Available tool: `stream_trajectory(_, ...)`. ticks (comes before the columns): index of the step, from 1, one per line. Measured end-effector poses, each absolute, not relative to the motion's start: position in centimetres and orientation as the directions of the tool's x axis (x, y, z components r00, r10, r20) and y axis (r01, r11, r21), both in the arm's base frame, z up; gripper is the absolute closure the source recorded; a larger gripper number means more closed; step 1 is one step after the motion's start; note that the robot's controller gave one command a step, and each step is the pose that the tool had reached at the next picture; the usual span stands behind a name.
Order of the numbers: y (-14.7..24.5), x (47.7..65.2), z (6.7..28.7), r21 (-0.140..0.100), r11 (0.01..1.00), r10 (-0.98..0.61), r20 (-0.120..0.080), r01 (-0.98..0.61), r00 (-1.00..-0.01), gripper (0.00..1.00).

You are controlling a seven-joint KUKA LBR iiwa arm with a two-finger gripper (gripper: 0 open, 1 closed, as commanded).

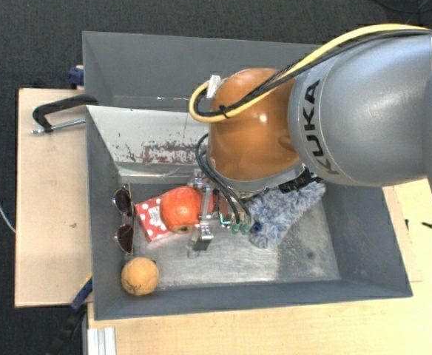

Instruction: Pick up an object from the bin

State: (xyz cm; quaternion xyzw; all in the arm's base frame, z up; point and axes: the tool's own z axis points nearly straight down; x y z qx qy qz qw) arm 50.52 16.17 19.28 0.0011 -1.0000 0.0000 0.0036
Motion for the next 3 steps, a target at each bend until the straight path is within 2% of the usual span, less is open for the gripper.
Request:
stream_trajectory(1,16.1,50.7,19.6,0.001,1.0,-0.001,0.001,-0.001,-1.0,0.0)
stream_trajectory(2,16.5,52.8,14.7,0.003,1.0,-0.009,-0.008,-0.009,-1.0,0.0)
stream_trajectory(3,19.6,54.6,8.0,0.003,0.998,0.062,-0.019,0.061,-0.998,1.0)
